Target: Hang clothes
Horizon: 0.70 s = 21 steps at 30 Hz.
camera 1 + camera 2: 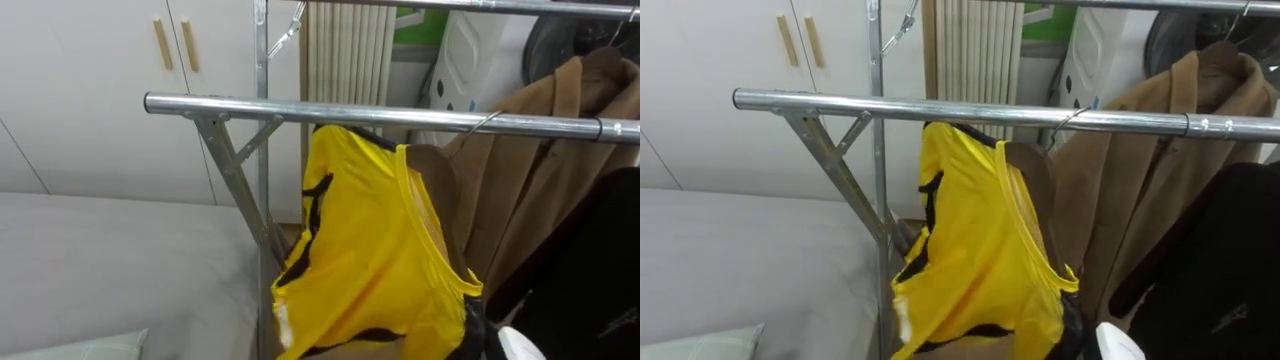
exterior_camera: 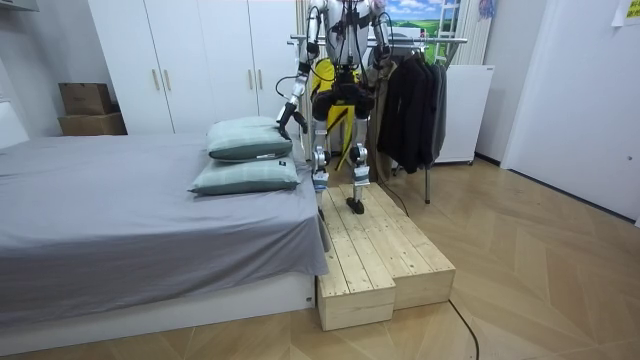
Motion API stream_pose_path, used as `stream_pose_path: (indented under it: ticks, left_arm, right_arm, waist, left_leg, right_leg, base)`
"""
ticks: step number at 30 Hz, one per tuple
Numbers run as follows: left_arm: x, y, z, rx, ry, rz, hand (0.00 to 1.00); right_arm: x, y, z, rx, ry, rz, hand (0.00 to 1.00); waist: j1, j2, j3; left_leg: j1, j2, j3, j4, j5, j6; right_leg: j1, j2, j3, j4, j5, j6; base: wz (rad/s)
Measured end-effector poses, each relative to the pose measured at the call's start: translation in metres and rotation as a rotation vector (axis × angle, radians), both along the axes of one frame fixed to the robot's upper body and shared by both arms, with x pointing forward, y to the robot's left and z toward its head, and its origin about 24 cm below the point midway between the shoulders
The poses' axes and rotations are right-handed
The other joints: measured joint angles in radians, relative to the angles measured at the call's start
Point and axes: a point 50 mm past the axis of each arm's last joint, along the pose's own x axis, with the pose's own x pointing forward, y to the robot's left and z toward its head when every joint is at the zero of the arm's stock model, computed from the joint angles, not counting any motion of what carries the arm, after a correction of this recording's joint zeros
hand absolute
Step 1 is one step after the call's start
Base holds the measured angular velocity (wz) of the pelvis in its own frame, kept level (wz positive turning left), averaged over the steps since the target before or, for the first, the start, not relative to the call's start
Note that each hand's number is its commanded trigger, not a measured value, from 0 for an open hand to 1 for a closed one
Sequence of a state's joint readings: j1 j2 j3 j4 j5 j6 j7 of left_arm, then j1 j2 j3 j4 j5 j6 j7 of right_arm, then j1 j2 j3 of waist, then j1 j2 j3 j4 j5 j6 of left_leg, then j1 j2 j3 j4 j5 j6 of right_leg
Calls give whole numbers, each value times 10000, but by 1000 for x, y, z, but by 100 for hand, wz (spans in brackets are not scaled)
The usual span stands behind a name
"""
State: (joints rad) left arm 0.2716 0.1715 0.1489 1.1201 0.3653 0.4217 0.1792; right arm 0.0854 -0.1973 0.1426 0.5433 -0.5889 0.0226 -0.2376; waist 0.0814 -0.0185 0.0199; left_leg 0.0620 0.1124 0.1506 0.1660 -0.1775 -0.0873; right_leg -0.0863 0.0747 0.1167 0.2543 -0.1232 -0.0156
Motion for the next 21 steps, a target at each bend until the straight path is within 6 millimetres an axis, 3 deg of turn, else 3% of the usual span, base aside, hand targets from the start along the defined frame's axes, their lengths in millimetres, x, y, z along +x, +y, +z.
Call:
stream_pose_path:
  ticks: [14,21]
  left_arm:
    - [1,-3,-1,-232,67,-291,0]
    - [1,-3,-1,-255,53,-283,0]
  right_arm:
    - [-17,1,-14,440,870,-146,0]
    - [-33,-2,-31,1727,2072,-968,0]
  waist:
    - [-2,175,-19]
    - [-31,166,-7]
  left_leg:
    - [46,-8,0,3,1,1]
    - [53,-14,-15,-2,-1,3]
  right_leg:
    - [40,8,51,11,-2,-1]
    - [55,41,165,8,-34,25]
  base:
    - [0]
    - [0]
